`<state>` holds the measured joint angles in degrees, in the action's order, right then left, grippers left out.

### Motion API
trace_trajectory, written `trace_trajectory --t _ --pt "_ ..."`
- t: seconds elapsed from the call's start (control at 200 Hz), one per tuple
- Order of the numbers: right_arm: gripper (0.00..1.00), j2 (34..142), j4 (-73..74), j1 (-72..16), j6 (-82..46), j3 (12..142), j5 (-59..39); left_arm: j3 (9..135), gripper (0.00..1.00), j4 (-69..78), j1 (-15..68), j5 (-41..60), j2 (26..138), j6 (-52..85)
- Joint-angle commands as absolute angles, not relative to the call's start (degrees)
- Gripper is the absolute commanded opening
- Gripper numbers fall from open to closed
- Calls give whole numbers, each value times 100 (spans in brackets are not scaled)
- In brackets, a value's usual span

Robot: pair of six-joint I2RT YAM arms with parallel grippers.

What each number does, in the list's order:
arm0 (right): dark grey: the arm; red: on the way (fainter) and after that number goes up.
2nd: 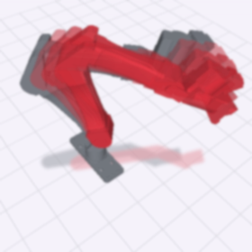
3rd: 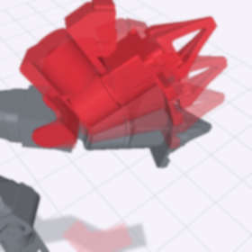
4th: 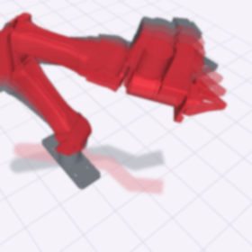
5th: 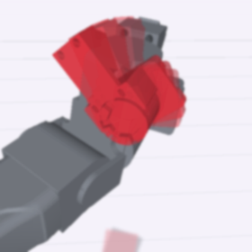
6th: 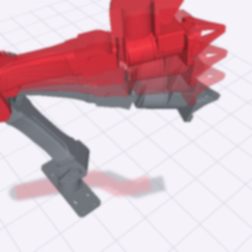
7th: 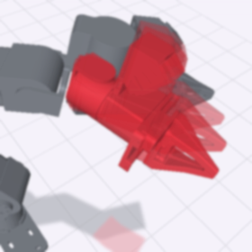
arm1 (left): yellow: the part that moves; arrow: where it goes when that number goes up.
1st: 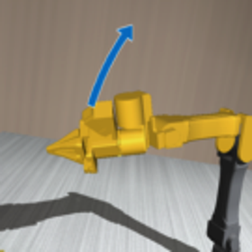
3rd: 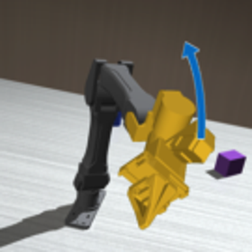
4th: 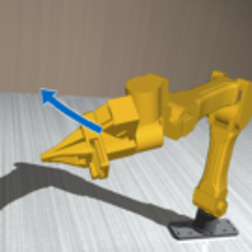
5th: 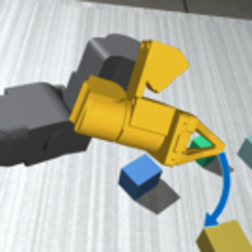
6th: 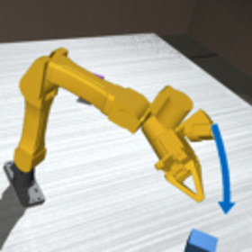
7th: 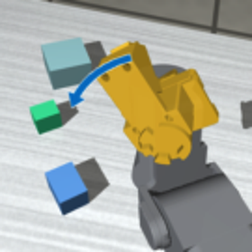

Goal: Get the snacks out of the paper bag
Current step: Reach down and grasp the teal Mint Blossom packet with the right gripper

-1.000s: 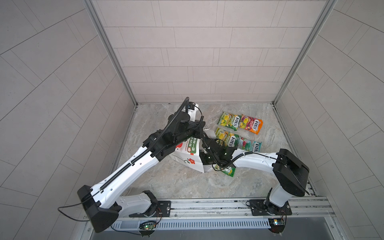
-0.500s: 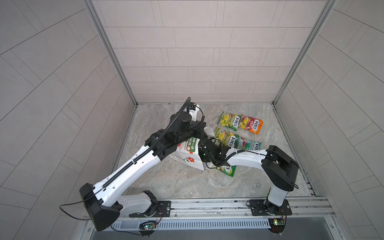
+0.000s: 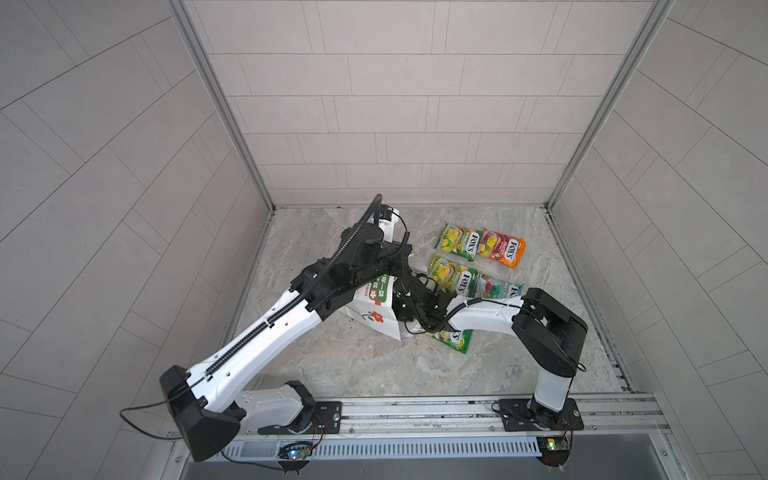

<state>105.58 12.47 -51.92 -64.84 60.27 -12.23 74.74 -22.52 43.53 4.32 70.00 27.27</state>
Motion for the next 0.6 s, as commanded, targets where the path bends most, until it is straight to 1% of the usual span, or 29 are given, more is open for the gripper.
trace_trajectory --t 0.0,0.07,0.185,0.355,0.41,0.475,0.595 --pt "50 10696 1692 -5158 -6714 5911 -1426 7558 0 -1872 4374 533 6914 2743" --pt "46 10706 1738 -5150 -6702 5905 -1445 7547 0 -1882 4370 508 6891 2725" --pt "36 10680 1825 -5133 -6686 5842 -1450 7502 0 -1903 4369 449 6843 2716" --pt "12 10614 1981 -5098 -6654 5714 -1472 7475 0 -1940 4368 389 6811 2672" --pt "8 10571 2017 -5088 -6620 5688 -1486 7466 0 -1966 4368 344 6799 2655" --pt "0 10494 2004 -5072 -6568 5648 -1478 7462 0 -2004 4370 286 6786 2625" --pt "0 10288 1833 -5054 -6399 5616 -1425 7450 0 -2115 4369 138 6768 2567"
